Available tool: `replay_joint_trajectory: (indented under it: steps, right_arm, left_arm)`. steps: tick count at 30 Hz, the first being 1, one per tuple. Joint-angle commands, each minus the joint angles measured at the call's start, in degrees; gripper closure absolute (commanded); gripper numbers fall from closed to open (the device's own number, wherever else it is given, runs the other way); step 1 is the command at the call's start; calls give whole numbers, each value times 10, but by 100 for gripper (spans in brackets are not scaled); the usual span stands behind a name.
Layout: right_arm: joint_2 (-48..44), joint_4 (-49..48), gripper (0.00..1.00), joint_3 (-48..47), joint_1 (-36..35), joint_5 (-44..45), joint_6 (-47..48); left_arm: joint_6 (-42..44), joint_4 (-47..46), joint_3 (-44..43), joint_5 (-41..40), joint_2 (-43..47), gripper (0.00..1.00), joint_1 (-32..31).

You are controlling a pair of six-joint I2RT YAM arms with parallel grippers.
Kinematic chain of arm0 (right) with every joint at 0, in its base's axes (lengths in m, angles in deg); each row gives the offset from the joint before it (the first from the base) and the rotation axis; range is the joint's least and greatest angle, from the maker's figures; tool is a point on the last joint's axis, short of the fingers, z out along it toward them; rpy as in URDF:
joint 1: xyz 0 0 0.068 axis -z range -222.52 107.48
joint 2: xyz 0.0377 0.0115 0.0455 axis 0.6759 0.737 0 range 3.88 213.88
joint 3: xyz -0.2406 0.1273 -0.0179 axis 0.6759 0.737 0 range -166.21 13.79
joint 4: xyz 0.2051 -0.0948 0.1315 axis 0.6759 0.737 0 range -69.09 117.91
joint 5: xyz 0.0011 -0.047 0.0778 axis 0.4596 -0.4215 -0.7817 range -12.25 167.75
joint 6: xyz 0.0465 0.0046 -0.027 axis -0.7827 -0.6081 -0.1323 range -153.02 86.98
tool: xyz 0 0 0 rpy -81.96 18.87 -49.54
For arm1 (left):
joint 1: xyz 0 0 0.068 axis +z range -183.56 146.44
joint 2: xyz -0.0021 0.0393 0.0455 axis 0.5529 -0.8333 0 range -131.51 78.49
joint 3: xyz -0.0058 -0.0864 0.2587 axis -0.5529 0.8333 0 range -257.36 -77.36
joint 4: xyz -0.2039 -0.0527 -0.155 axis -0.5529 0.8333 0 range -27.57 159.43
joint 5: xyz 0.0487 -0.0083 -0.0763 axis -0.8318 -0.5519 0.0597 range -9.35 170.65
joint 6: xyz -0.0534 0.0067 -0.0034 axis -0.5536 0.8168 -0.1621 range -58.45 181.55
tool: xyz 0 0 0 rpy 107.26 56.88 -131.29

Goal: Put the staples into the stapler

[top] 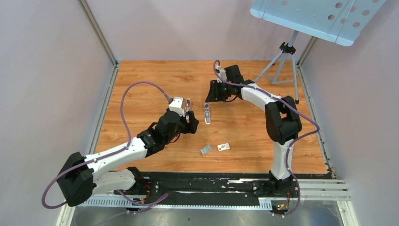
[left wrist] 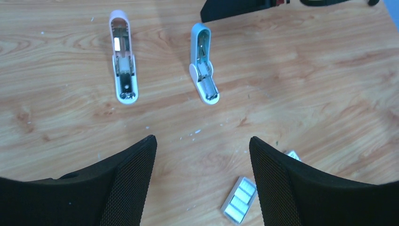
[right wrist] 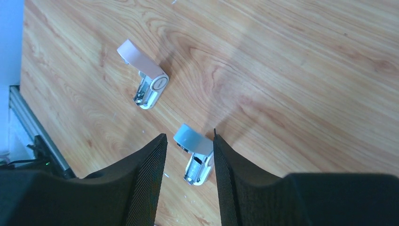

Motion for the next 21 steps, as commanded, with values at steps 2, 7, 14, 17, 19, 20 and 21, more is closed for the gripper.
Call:
replay_joint_trajectory:
  steps: [2, 7, 14, 17, 19, 20, 21]
  right_arm:
    - [43, 21, 54, -49, 7, -69, 11]
    - [58, 25, 55, -54, 7, -82, 18]
    - [52, 35, 67, -46, 6, -80, 29]
    - [52, 39, 71, -46, 6, -80, 28]
    - [53, 46, 72, -46, 7, -78, 28]
    - [52, 46, 72, -44, 6, -77, 29]
    - [52, 46, 72, -42, 6, -77, 28]
  left_arm:
    - [-39, -105, -7, -36, -57, 26, -6]
    - [-77, -104, -10, -41, -80, 28, -3]
    - [-126, -105, -4, 21, -112, 31, 20]
    - [-133, -121, -10, 36, -141, 35, 20]
    - [-140, -134, -13, 45, -153, 38, 19]
    - [-142, -144, -13, 48, -158, 39, 20]
    - [-144, -152, -12, 49, -163, 40, 19]
